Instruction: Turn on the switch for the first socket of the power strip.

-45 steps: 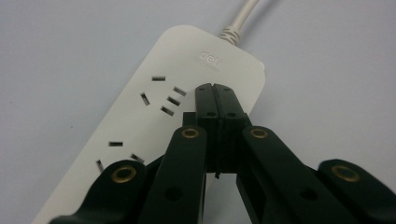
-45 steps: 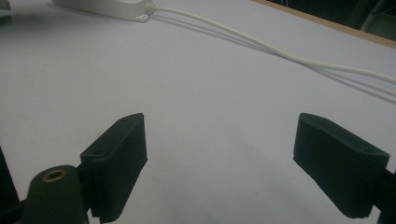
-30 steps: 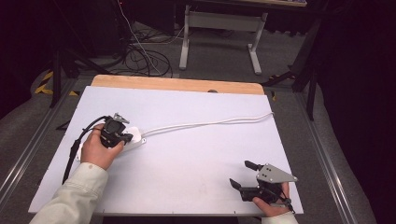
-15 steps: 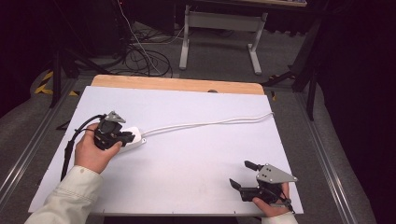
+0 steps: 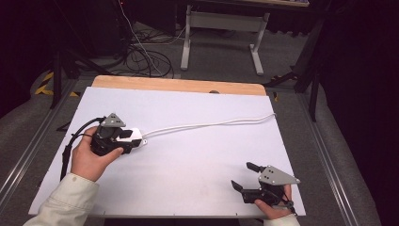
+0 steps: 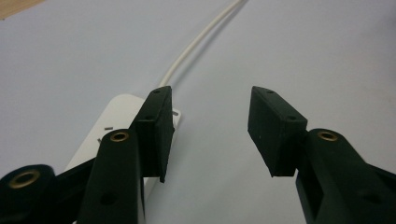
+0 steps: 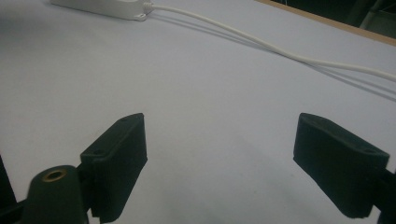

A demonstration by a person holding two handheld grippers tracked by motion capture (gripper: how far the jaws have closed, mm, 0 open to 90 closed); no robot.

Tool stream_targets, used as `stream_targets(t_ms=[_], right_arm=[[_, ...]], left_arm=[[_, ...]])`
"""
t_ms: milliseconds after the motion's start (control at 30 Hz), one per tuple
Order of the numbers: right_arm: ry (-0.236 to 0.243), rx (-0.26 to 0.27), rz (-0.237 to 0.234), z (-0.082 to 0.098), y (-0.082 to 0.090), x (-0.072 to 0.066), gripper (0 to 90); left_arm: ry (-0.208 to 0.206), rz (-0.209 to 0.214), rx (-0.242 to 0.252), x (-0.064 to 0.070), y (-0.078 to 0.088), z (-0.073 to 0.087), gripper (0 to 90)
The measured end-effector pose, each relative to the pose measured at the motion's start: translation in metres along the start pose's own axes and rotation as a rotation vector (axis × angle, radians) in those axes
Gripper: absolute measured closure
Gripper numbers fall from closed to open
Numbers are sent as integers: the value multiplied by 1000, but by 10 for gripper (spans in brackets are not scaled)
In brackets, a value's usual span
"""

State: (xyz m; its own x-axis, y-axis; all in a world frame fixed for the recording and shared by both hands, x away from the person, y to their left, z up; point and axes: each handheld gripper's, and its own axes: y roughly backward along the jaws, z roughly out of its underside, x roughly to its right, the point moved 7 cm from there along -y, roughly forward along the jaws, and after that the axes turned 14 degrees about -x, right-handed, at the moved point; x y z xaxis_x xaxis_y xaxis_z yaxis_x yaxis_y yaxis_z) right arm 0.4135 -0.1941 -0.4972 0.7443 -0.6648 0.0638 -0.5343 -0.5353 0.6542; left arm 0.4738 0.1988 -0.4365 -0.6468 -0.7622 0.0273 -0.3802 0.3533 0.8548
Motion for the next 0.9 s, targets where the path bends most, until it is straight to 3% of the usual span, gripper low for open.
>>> stream_targets(t_ms=[167, 500, 667, 900], right_arm=[[-2, 2, -1, 0, 0, 0, 178], [0, 4, -3, 0, 0, -1, 177], [2, 8, -5, -1, 1, -1, 177], [5, 17, -12, -2, 2, -2, 175]], left_arm=[[-37, 8, 76, 10, 13, 0, 378], [-109, 73, 199, 30, 37, 8, 296], [-153, 87, 256, 39, 41, 16, 255], [-181, 115, 327, 43, 36, 33, 253]])
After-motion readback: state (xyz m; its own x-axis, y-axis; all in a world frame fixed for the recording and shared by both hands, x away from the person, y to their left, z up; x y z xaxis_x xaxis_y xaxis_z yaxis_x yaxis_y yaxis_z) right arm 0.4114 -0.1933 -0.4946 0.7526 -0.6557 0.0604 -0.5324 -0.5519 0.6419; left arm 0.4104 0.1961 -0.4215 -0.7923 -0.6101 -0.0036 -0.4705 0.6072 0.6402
